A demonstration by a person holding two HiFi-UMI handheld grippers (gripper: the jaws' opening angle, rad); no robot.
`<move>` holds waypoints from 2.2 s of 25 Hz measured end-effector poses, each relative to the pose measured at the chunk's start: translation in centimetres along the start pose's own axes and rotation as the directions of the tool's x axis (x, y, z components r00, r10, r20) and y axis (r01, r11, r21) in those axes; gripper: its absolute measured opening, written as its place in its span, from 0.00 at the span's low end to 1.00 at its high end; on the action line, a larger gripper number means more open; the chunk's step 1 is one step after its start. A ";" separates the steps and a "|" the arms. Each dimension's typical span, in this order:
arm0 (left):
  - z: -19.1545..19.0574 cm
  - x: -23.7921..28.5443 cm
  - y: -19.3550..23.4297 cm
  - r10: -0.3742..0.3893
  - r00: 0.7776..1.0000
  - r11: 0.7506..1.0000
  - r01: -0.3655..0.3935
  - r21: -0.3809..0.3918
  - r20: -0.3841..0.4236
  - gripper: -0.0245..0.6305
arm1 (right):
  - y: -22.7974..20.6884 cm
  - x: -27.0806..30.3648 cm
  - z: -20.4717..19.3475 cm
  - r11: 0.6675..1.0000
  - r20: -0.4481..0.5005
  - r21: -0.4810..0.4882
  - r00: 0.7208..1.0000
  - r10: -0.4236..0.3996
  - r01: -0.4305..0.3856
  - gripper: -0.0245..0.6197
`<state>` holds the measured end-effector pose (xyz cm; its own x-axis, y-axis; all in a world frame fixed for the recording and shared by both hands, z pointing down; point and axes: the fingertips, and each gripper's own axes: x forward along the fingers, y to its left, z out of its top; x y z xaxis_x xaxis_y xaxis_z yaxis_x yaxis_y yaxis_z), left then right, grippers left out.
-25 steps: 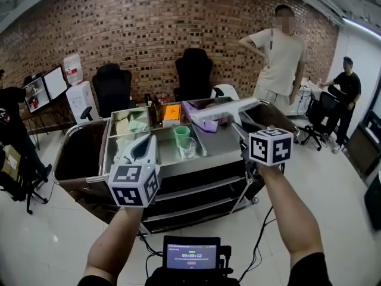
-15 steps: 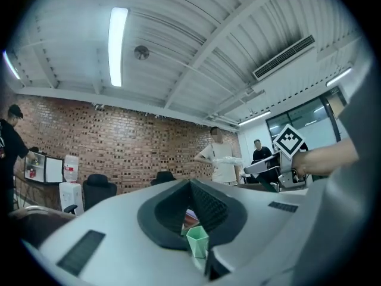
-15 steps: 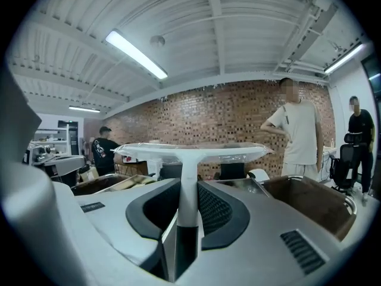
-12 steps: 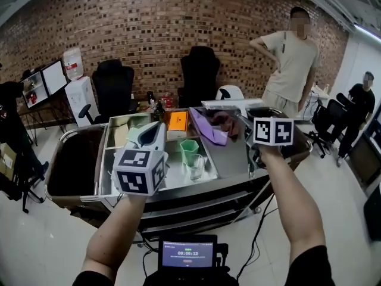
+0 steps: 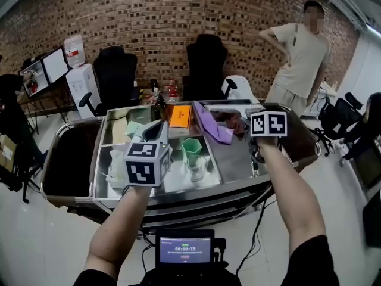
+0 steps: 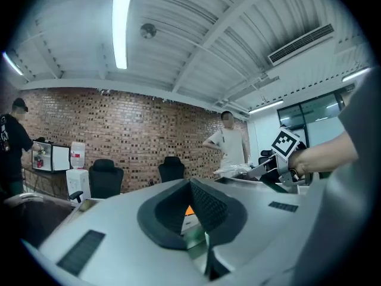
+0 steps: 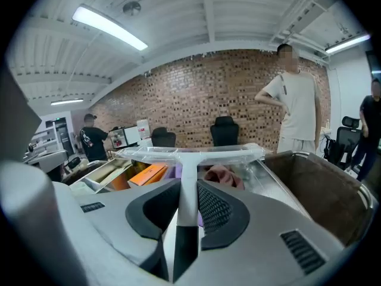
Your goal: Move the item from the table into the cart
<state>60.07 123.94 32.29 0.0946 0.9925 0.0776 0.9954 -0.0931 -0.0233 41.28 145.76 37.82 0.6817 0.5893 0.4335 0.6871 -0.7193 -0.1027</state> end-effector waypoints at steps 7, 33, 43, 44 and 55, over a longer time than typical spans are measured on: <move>-4.5 3.5 0.8 0.006 0.998 0.999 -0.009 -0.033 -0.063 0.04 | -2.1 6.6 -3.6 0.999 -0.100 0.047 0.995 0.005 0.000 0.16; -8.1 12.3 3.3 0.006 0.984 0.996 -0.023 -0.090 -0.179 0.04 | -6.4 16.6 -10.0 0.998 -0.378 0.014 0.924 -0.050 0.060 0.16; -9.2 12.5 2.8 0.000 0.981 0.995 -0.020 -0.101 -0.192 0.04 | -6.6 17.1 -10.8 0.997 -0.404 -0.008 0.911 -0.078 0.081 0.16; -9.2 12.5 2.7 -0.001 0.981 0.995 -0.019 -0.101 -0.193 0.04 | -6.5 17.2 -10.9 0.997 -0.407 -0.003 0.910 -0.074 0.080 0.16; -8.0 11.8 1.7 -0.033 0.986 0.996 0.019 -0.088 -0.161 0.04 | -6.6 15.9 -8.3 0.998 -0.299 0.014 0.952 -0.059 0.066 0.35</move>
<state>63.02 134.87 41.15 0.0630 0.9694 0.2374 0.9946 -0.0807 0.0656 45.45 156.84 52.79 0.5338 0.4937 0.6866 0.7341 -0.6735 -0.0864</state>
